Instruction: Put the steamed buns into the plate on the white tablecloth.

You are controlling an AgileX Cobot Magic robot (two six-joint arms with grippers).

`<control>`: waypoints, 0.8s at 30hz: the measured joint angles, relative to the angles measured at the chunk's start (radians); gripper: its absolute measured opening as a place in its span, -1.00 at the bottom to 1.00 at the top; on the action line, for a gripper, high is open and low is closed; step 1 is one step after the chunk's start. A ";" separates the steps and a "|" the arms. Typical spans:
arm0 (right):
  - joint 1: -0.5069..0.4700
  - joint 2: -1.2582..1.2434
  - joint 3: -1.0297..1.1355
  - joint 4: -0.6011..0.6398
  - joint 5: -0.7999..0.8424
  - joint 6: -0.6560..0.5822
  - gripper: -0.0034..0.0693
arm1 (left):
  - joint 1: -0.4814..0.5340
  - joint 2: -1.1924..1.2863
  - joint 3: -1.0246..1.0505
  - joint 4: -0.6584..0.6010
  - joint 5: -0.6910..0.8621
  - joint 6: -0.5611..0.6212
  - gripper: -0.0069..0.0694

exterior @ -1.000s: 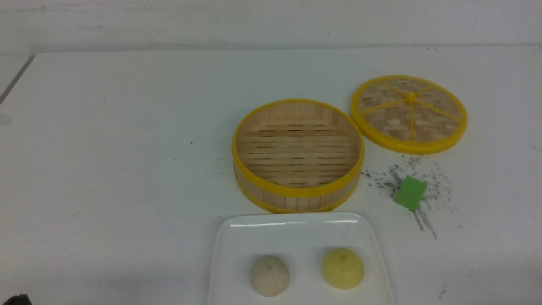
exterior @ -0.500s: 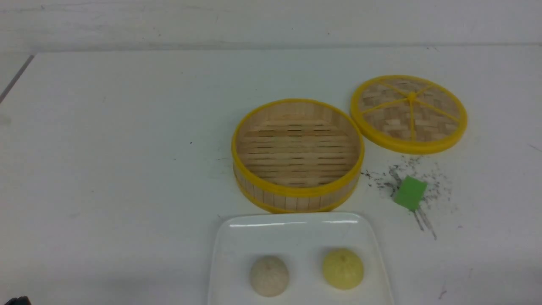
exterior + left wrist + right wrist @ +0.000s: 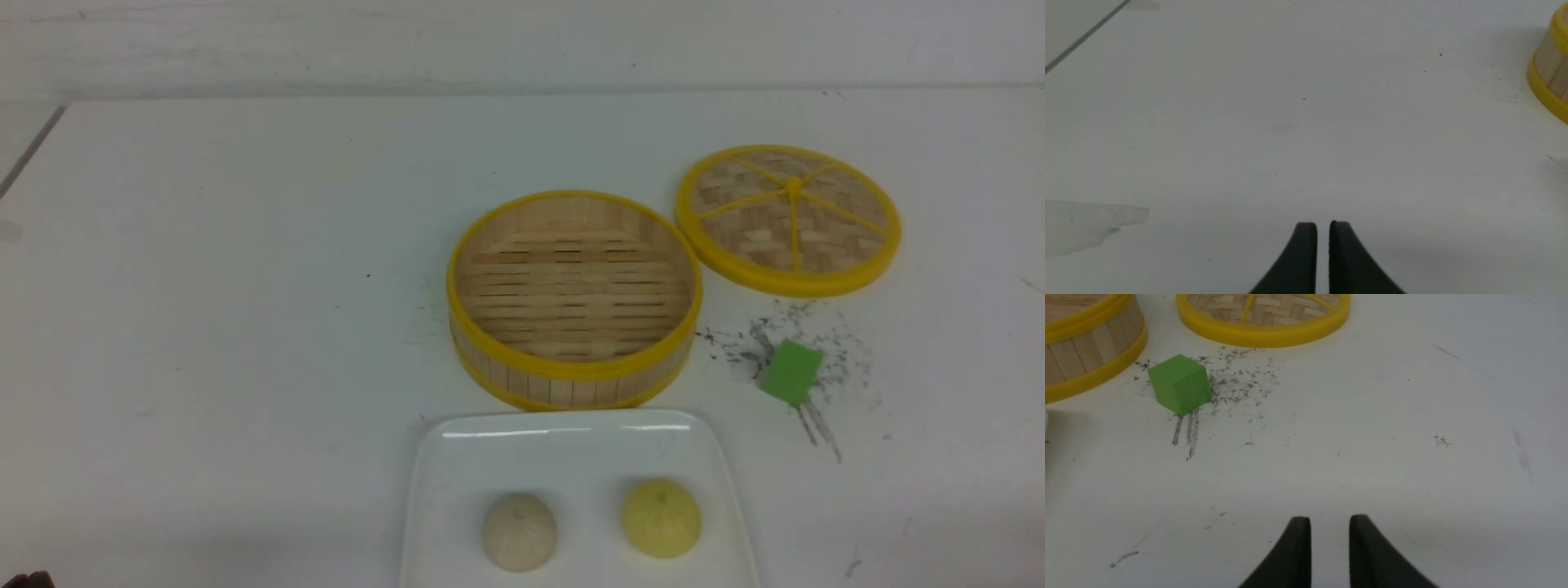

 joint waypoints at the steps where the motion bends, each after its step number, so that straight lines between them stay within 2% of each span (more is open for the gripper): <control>1: 0.000 0.000 0.000 0.000 0.000 0.000 -0.44 | 0.000 0.000 0.000 0.000 0.000 0.000 -0.59; 24: 0.000 0.000 0.000 0.000 0.000 0.000 -0.34 | 0.000 0.000 0.000 0.003 0.001 0.000 -0.52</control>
